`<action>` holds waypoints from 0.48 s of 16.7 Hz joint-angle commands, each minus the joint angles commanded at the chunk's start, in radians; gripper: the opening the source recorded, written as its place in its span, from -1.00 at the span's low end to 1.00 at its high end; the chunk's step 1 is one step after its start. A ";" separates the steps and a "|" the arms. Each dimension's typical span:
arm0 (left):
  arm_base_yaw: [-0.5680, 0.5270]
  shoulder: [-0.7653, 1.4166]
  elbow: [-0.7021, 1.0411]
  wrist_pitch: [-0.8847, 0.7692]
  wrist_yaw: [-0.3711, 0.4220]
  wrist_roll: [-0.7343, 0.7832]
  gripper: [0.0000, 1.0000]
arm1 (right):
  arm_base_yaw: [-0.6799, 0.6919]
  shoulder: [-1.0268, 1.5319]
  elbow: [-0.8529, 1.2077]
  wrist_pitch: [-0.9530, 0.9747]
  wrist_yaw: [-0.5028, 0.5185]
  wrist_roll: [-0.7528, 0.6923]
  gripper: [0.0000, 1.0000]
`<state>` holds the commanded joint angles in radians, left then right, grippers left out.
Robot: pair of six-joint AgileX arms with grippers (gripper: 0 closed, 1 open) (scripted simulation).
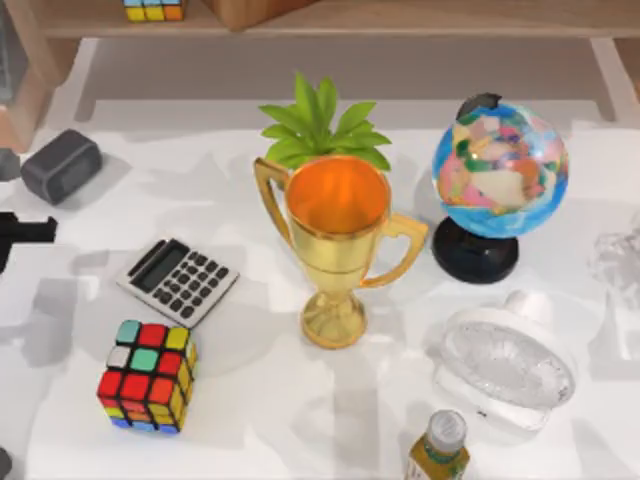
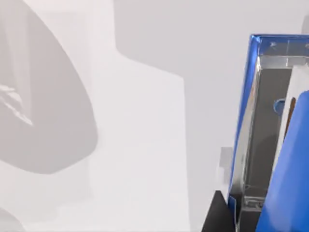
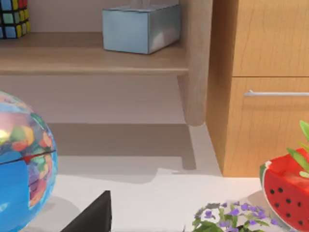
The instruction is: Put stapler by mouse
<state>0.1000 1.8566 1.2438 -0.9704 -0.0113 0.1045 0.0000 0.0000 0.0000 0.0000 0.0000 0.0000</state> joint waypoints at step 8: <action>-0.004 -0.019 0.000 0.017 -0.002 0.003 -1.00 | 0.000 0.000 0.000 0.000 0.000 0.000 1.00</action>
<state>0.0964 1.8373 1.2443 -0.9533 -0.0132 0.1074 0.0000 0.0000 0.0000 0.0000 0.0000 0.0000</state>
